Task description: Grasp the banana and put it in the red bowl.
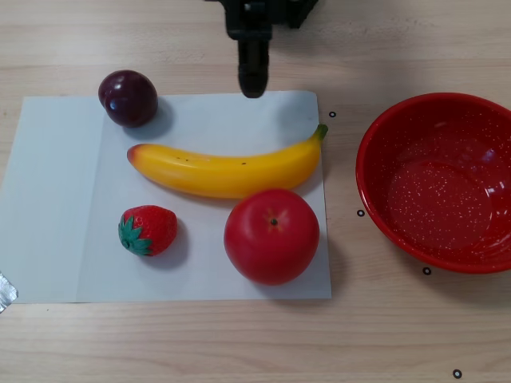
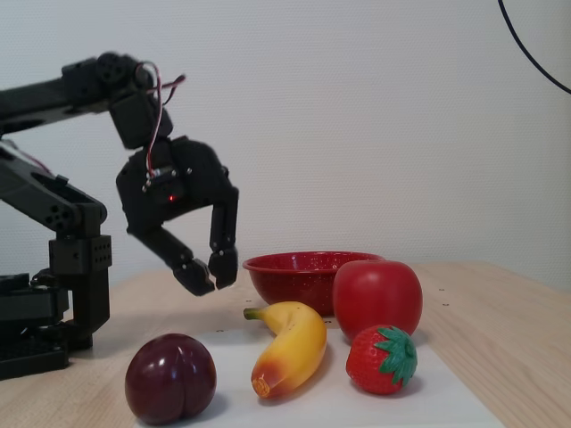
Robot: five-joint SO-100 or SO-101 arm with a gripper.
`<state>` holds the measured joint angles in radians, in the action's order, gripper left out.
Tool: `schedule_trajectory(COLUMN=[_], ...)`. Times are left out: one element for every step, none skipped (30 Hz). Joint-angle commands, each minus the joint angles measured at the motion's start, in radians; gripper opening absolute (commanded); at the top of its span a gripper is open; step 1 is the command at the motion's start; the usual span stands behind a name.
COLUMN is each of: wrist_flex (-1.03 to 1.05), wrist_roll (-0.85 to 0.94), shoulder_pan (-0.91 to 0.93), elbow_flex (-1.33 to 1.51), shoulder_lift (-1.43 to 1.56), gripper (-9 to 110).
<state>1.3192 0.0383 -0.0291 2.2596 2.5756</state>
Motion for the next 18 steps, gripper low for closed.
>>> schedule_trajectory(wrist_flex=[0.028,0.038,0.052,0.067,0.081,0.092,0.101,0.109,0.115,0.129,0.143,0.156,0.179,0.202,0.219,0.233,0.247,0.256], wrist_roll=[-0.014,-0.009,0.0,0.005,0.009,0.012,0.012,0.011,0.012,0.012,0.011,0.009,0.009,0.009,0.009,0.014,0.018,0.021], shoulder_pan=[-0.011,-0.015,-0.021,-0.028,-0.032,-0.037,-0.041,-0.046,-0.049,-0.052,-0.054,-0.055,-0.055,-0.057,-0.058,-0.06,-0.06,-0.061], elbow_flex=[-0.169,-0.207,-0.245,-0.284,-0.324,-0.36,-0.393,-0.428,-0.465,-0.503,-0.54,-0.575,-0.612,-0.649,-0.68,-0.713,-0.746,-0.772], shoulder_lift=[-0.06,-0.094,-0.129,-0.166,-0.204,-0.241,-0.275,-0.31,-0.348,-0.385,-0.419,-0.451,-0.486,-0.518,-0.548,-0.58,-0.609,-0.637], gripper=[0,0,0,0,0,0,0,0,0,0,1,2,5,11,15,15,16,20])
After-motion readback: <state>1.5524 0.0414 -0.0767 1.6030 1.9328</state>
